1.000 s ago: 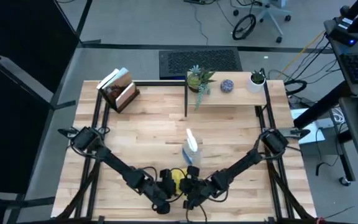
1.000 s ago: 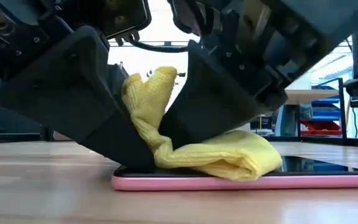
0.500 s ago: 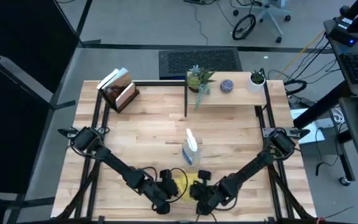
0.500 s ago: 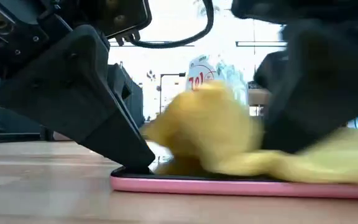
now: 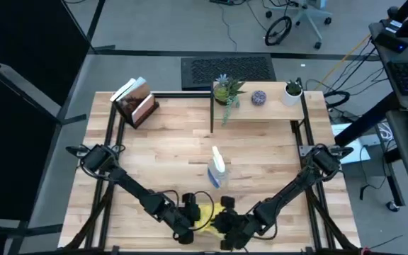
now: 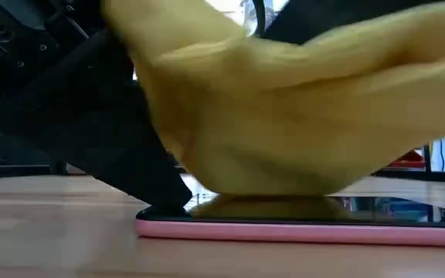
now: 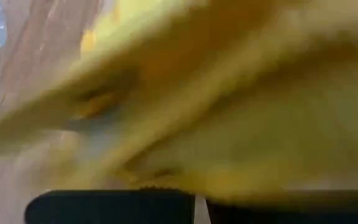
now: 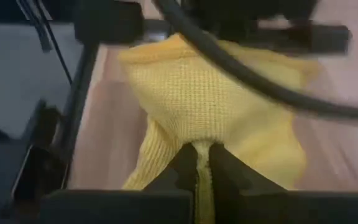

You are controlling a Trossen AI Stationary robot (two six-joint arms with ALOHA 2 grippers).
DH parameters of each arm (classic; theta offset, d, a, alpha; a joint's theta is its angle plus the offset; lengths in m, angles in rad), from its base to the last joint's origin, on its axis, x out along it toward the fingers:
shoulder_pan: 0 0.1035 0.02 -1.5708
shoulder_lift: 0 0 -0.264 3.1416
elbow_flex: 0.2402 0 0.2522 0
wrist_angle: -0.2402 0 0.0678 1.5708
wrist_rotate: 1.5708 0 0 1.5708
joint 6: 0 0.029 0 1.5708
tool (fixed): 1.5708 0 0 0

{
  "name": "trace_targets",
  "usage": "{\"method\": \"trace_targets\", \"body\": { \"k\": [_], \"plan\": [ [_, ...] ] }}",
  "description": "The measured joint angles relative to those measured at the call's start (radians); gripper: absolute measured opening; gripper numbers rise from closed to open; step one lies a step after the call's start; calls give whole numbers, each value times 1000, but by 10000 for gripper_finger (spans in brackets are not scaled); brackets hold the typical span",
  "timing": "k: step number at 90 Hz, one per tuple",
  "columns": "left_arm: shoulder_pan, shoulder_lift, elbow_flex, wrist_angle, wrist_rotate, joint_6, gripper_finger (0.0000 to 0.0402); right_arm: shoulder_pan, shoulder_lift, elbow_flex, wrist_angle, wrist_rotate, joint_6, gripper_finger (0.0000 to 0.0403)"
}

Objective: Apply microfiber cloth
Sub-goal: Wipe the front of the cellphone with the microfiber cloth

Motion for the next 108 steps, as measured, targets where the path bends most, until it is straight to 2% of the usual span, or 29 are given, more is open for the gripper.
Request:
{"method": "trace_targets", "body": {
  "k": [29, 48, 94, 108],
  "plan": [
    [3, 0, 0, 5, 0, 8, 5, -62, 124, 6, 88, -56, 41, 0],
    [4, 0, -1, 11, -2, 8, 5, -53, 135, 8, 67, -58, 70, 0],
    [4, 2, 3, 22, 7, 6, 5, -4, 123, 9, -55, -74, 135, 0],
    [3, 2, 3, 8, 7, 0, 5, 23, 74, 6, -185, -100, 158, 0]
  ]
}}
